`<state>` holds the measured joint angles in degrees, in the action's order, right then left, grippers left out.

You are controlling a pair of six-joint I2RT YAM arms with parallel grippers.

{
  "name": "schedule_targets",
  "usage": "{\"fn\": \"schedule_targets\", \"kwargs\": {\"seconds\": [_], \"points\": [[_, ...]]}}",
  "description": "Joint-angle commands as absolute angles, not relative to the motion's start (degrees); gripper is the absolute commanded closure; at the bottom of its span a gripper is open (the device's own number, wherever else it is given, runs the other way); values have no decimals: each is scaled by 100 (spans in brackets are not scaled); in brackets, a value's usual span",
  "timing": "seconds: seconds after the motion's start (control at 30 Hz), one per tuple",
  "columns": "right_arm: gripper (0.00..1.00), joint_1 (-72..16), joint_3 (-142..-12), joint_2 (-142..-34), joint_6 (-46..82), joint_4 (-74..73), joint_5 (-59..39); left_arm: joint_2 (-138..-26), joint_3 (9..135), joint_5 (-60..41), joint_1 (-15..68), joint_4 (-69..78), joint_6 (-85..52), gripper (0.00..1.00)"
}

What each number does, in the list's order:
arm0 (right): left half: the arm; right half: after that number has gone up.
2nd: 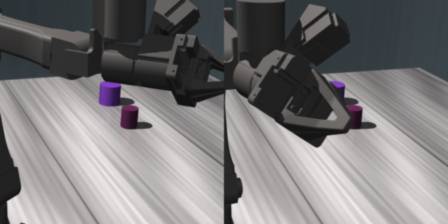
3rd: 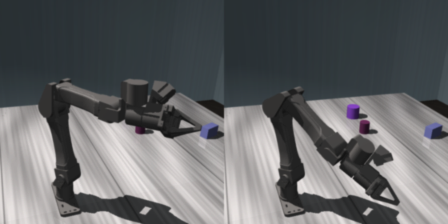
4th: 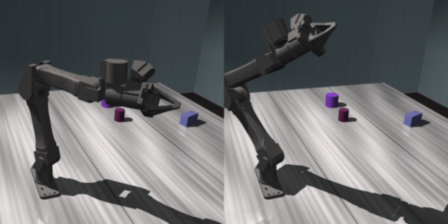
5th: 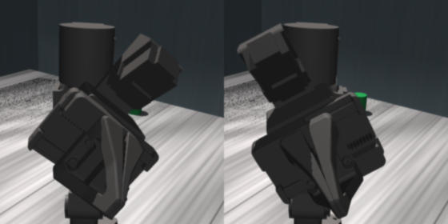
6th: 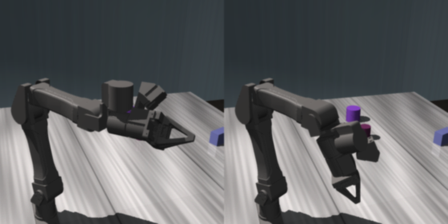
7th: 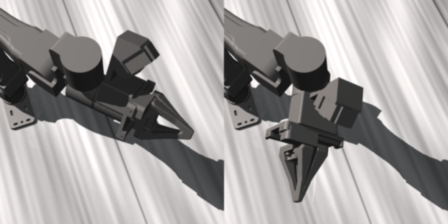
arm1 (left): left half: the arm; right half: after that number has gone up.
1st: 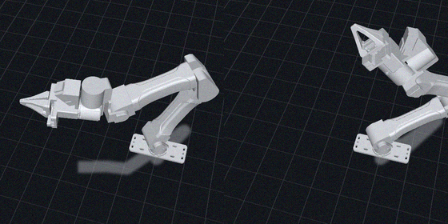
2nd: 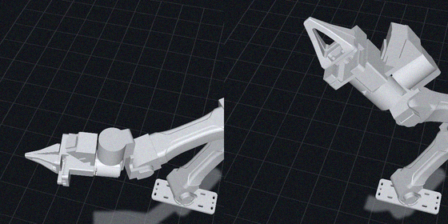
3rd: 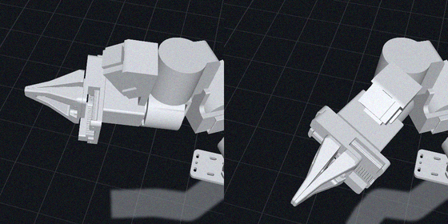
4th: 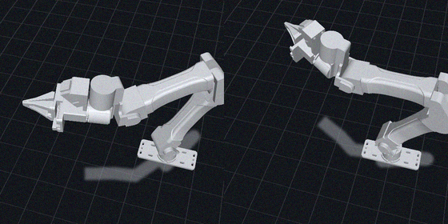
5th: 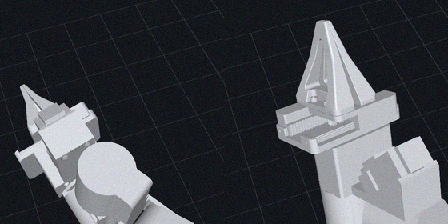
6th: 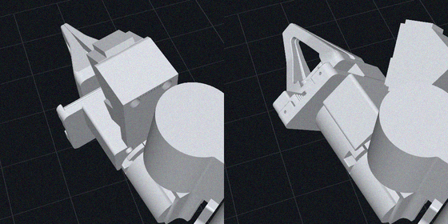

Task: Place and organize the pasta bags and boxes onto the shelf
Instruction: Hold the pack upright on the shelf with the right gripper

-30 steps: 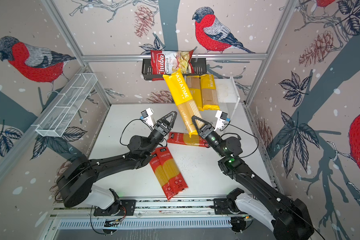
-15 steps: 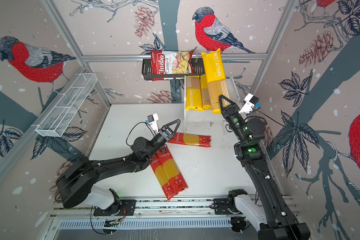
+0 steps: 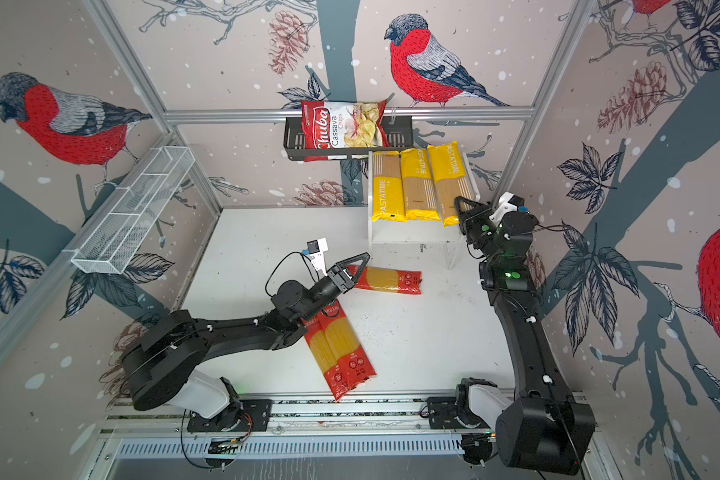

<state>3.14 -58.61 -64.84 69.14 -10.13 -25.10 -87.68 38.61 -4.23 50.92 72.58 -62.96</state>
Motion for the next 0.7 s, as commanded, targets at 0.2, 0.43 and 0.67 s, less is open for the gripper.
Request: {"fn": "schedule_targets", "kwargs": {"seconds": [0.2, 0.43, 0.67], "points": [[64, 367, -5928, -6717, 7315, -2035, -2893, -8859, 3946, -396, 5149, 7425, -6274, 31], [39, 369, -5729, -6378, 7202, -1480, -2725, -8833, 3955, -378, 5143, 7356, -6219, 31], [31, 475, -5352, -5766, 6862, -724, -2615, -8905, 3975, -448, 5142, 7434, -6226, 31]]}}
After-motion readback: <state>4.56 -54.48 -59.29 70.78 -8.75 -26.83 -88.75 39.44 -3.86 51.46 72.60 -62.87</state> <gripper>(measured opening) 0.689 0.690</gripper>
